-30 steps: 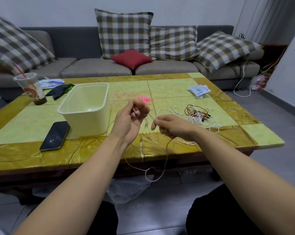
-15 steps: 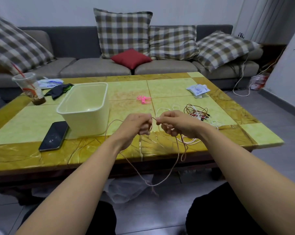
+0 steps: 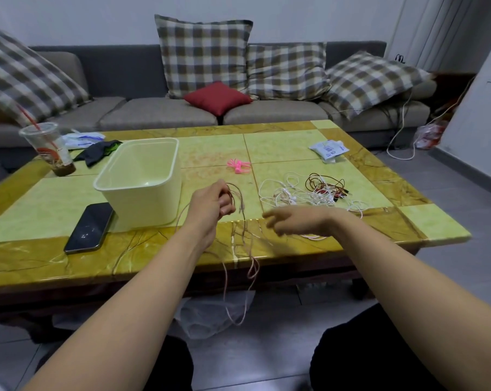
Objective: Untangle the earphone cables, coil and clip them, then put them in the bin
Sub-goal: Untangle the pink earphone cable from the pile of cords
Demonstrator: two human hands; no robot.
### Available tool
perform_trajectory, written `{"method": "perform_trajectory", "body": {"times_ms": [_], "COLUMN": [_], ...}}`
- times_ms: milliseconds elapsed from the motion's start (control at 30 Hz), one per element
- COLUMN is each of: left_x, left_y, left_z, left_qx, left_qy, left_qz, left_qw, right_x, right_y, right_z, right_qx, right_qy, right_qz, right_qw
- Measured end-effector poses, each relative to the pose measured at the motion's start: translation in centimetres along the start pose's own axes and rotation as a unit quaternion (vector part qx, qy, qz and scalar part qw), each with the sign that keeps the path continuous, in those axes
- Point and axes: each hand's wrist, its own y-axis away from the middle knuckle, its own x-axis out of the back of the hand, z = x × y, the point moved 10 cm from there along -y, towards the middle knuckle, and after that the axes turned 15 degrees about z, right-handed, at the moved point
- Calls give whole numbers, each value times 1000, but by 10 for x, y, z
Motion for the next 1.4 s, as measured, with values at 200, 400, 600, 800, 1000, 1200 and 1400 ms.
{"method": "perform_trajectory", "body": {"times_ms": [200,400,600,800,1000,1200,1400], "left_x": [-22,-31,-37,-32,-37,-24,18], "left_y": [19,25,29,29,35,25,0], "left_z": [-7,-3,6,12,-5,11,24], "left_qx": [35,204,11,-319,-311,-314,-207], "left_qy": [-61,244,49,-387,-496,-442,-272], "left_qz": [-87,-94,-116,-80,-140,-58,83], "left_qw": [994,944,992,862,799,838,936], "right_x": [7,21,-16,-2,18,27,20], "right_y": [-7,-9,3,5,2,1,0], "right_z": [-37,-28,-37,-34,-19,-5,18], "right_qx": [89,65,58,35,5,-27,-54], "right_qy": [-221,-316,-181,-175,-186,-238,-196], "right_qz": [62,90,-2,5,63,68,24], "right_qw": [969,942,982,984,980,969,979]}}
